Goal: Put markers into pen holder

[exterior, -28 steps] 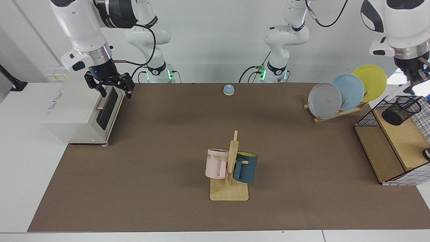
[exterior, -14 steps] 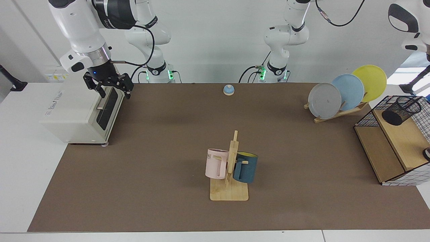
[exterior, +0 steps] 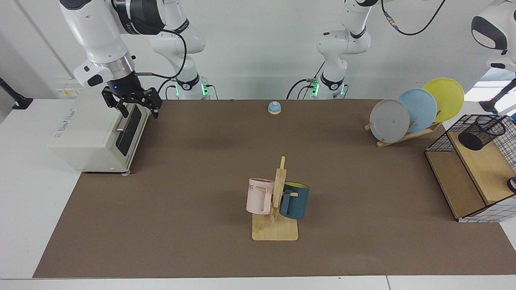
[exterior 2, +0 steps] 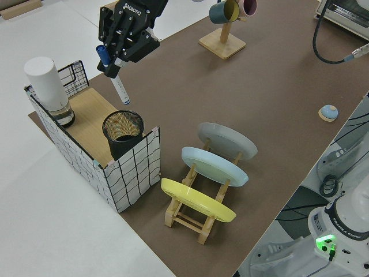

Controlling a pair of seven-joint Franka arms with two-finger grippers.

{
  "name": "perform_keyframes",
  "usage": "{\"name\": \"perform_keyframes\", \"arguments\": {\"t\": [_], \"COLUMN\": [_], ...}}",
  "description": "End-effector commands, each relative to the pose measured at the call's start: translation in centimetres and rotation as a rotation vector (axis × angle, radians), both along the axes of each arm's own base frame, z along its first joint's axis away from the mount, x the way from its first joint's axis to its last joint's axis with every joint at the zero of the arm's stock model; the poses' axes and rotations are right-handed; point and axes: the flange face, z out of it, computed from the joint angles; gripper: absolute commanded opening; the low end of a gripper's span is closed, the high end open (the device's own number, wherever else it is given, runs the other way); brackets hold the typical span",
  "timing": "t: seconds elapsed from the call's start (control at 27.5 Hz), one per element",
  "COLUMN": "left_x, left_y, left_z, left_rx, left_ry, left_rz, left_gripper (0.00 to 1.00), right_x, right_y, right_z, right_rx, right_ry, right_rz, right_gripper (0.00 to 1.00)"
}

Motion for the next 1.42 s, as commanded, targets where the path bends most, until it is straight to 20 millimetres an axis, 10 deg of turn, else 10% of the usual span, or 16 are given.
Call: {"name": "perform_keyframes", "arguments": {"t": [0.0, 0.76, 1.38], "left_x": [0.0, -0.6, -1.4], "left_y": [0.2, 1.7, 3.0], "left_z": [-2.4, -9.0, -10.5], "left_rx": [-0.01, -0.046, -0.116], "left_ry": [-0.019, -0.078, -0.11], "left_rz": [0.015, 0.102, 0.135], "left_gripper": [0.0, 0.0, 0.01], "right_x": [0.0, 0.0, 0.0], "right_y": [-0.2, -0.2, -0.3], "right_z": [0.0, 0.0, 0.0], "right_rx": [0.02, 0.02, 0.019], "right_ry": [0.004, 0.004, 0.004], "right_rz": [0.021, 0.021, 0.02], "right_gripper": [1.0, 1.0, 1.0]}}
